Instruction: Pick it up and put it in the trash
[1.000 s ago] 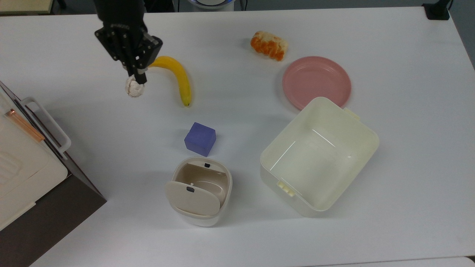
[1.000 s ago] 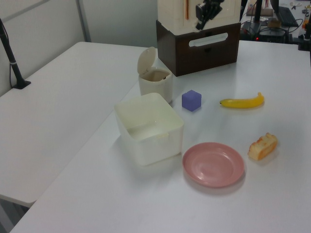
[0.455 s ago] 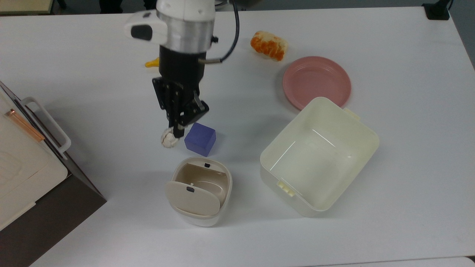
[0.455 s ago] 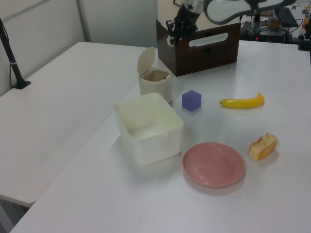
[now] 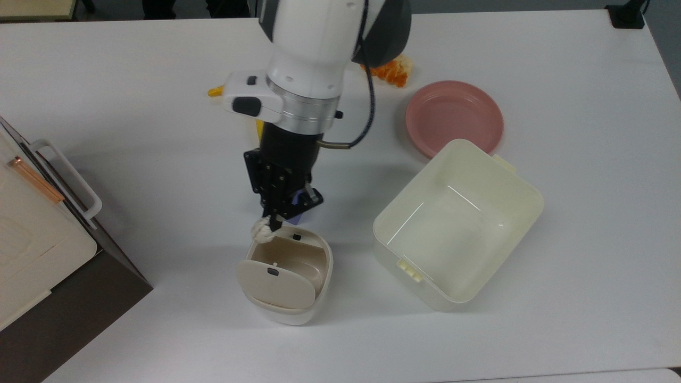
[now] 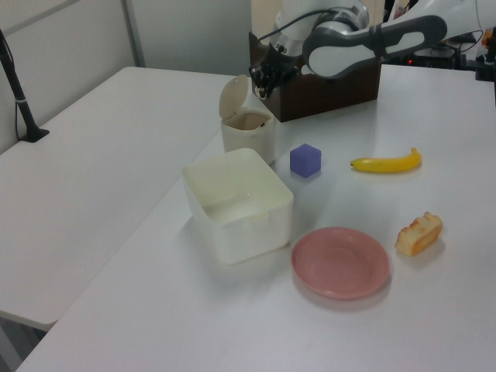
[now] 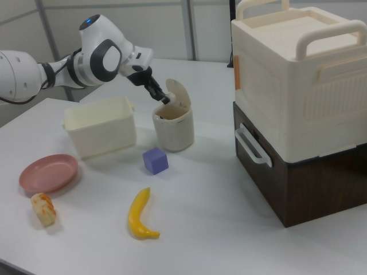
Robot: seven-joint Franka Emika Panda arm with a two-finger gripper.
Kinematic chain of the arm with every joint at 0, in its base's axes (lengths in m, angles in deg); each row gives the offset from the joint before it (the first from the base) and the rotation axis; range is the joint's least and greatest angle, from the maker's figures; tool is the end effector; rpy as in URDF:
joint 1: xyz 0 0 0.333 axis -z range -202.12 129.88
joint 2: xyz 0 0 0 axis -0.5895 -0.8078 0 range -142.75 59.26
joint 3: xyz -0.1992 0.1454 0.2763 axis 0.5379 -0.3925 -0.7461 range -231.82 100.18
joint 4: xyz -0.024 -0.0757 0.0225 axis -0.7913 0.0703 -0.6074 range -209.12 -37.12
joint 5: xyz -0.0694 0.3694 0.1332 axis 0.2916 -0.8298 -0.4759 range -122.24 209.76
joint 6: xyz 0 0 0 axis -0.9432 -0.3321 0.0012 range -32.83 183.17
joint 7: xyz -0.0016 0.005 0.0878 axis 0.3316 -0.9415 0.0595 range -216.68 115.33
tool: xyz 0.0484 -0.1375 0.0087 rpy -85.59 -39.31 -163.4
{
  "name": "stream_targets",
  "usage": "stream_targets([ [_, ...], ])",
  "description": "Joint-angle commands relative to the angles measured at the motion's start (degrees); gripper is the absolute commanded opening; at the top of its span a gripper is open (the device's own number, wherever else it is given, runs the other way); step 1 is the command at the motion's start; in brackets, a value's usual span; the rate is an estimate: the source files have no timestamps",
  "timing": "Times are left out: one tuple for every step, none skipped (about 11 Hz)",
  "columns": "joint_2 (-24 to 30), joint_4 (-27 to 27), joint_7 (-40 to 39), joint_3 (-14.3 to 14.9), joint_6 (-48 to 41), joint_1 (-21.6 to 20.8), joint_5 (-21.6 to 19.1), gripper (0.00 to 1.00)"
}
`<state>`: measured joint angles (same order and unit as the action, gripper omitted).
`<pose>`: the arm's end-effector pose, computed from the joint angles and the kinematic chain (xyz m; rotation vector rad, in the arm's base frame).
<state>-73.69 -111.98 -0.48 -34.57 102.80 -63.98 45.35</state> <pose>0.7895 0.0527 0.4920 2.7368 -1.1274 0.8506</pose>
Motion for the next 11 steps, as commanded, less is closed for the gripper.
stream_targets([
  [0.04, 0.9, 2.71, -2.42, -0.34, 0.09, 3.5, 0.0],
  [0.04, 0.9, 3.15, -2.6, -0.34, 0.09, 3.85, 0.17],
  [0.04, 0.82, 3.24, -2.68, -0.34, 0.17, 3.77, 0.72],
  [0.13, 0.82, 3.16, -2.69, -0.34, 0.17, 3.77, 1.0],
  [0.3, 0.82, 3.07, -2.69, -0.51, 0.35, 3.77, 1.0],
  [0.48, 0.82, 2.9, -2.6, -0.77, 0.09, 4.11, 1.0],
  [0.57, 0.82, 2.89, -2.6, -0.95, 0.0, 3.94, 1.0],
  [1.7, 0.64, 2.37, -2.6, -3.04, 0.0, 3.94, 1.0],
  [4.14, 0.03, -2.59, -2.95, -8.28, -0.18, 3.77, 1.0],
  [8.87, -3.37, -14.56, -5.39, -15.73, 0.0, 3.77, 1.0],
  [13.61, -4.97, -29.48, -6.28, -23.72, 0.17, 3.07, 1.0],
])
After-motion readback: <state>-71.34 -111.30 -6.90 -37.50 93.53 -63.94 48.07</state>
